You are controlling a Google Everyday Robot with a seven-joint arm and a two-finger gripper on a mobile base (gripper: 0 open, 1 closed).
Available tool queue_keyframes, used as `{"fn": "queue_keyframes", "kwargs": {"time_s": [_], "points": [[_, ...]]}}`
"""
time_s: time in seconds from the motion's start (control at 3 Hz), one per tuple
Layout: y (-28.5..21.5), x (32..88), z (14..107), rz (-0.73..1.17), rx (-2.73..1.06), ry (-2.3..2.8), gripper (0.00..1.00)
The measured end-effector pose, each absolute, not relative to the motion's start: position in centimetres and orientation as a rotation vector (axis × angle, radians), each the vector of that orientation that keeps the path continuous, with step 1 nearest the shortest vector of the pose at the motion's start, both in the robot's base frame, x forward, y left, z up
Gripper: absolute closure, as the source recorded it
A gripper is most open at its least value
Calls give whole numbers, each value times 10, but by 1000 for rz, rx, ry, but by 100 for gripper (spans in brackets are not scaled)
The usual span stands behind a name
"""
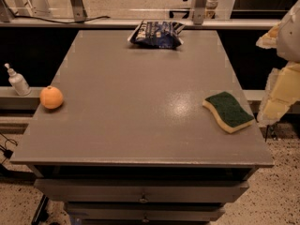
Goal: Move orange near blue chip bag
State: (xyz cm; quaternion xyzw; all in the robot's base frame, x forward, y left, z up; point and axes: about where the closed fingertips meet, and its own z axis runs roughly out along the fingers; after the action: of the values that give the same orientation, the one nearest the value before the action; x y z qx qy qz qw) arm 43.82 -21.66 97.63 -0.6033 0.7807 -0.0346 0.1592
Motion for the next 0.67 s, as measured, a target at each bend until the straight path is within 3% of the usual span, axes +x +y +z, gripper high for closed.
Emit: {"fn": "queue_keyframes", "kwargs": {"time_s": [0.67], "points": [[-193,443,971,-66,-1741,2177,0]]}}
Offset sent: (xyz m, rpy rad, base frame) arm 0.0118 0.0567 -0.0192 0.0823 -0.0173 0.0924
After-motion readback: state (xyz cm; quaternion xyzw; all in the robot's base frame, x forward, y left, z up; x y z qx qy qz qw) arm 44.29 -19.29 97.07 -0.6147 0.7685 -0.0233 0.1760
